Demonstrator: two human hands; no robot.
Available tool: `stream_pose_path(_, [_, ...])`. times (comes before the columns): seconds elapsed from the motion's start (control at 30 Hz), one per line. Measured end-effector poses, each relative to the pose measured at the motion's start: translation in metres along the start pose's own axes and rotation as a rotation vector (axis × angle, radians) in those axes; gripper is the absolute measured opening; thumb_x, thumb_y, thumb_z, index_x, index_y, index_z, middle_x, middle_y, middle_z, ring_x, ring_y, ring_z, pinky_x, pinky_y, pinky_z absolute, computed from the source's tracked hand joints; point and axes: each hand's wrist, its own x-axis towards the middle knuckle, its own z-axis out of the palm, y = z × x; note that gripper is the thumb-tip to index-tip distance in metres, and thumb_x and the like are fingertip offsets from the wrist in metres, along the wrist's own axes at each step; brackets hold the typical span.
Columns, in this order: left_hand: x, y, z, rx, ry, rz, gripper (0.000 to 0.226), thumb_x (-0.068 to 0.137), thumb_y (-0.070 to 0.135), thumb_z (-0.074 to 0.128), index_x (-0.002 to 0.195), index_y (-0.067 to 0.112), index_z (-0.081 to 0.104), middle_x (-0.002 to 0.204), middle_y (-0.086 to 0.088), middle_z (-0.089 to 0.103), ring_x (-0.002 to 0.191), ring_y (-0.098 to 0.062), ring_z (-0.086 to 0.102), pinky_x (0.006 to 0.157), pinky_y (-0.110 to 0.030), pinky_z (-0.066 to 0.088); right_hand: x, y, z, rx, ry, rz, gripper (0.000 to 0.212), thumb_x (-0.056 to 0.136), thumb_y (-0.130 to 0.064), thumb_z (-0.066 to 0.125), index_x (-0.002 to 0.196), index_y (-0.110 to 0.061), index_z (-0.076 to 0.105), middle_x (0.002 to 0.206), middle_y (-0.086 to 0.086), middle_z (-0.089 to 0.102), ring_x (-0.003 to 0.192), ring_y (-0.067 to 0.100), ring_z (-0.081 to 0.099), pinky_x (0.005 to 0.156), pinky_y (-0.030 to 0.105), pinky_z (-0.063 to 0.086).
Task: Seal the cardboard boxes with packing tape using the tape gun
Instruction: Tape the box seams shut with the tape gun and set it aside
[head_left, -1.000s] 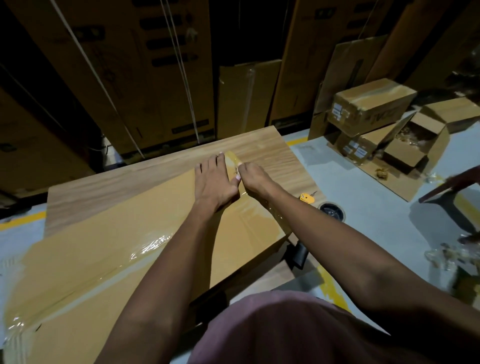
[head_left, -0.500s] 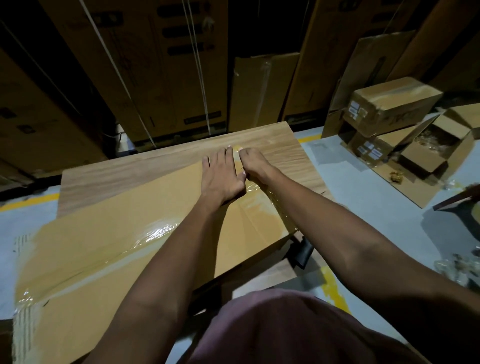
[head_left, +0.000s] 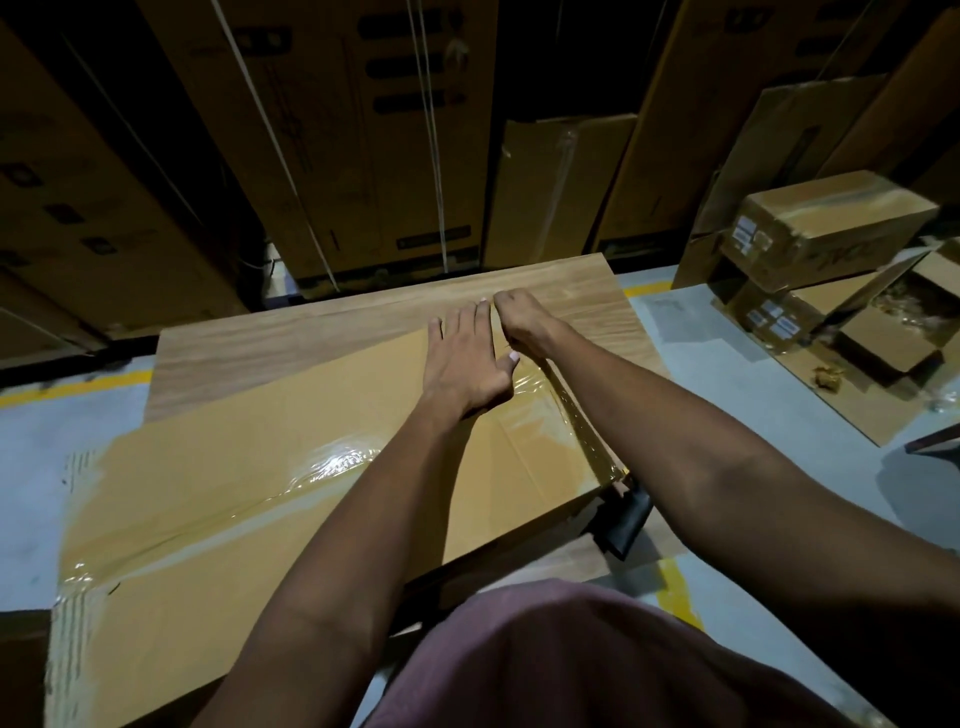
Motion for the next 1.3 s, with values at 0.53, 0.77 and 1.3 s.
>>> stream_pose_path(0.53, [-0.016,0.018,0.003,-0.098,0.016,0.105,0.084,0.086,0.062,0.042,0.152,0.01,0.032,0.152,-0.01,0.042,0.134,-0.031,0.042,0.112,-0.053,0.027,-0.126,0.111,-0.02,-0.243,0.141,-0.034,0.042,0.111,-0.042,0.032,0.097,-0.013,0.059,0.097,0.012,0.066,0.099,0.036,0.061,0.085,0.041,0.047])
stream_pose_path(0.77, [-0.028,0.029,0.005,-0.11,-0.007,0.147,0.086,0.088,0.063,0.041,0.154,0.008,0.03,0.153,-0.012,0.04,0.136,-0.033,0.039,0.114,-0.054,0.024,-0.194,0.139,-0.008,-0.38,0.33,0.036,0.046,0.111,-0.045,0.031,0.121,-0.008,0.056,0.114,0.02,0.067,0.108,0.041,0.06,0.079,0.044,0.045])
stream_pose_path(1.3, [-0.15,0.048,0.002,-0.198,-0.022,0.067,0.056,0.106,0.042,0.034,0.156,0.016,0.032,0.167,-0.013,0.021,0.155,-0.033,0.014,0.122,-0.057,0.01,-0.234,0.149,0.01,-0.441,0.461,0.092,0.047,0.112,-0.04,0.026,0.158,-0.029,0.026,0.148,0.009,0.056,0.127,0.039,0.055,0.092,0.047,0.042])
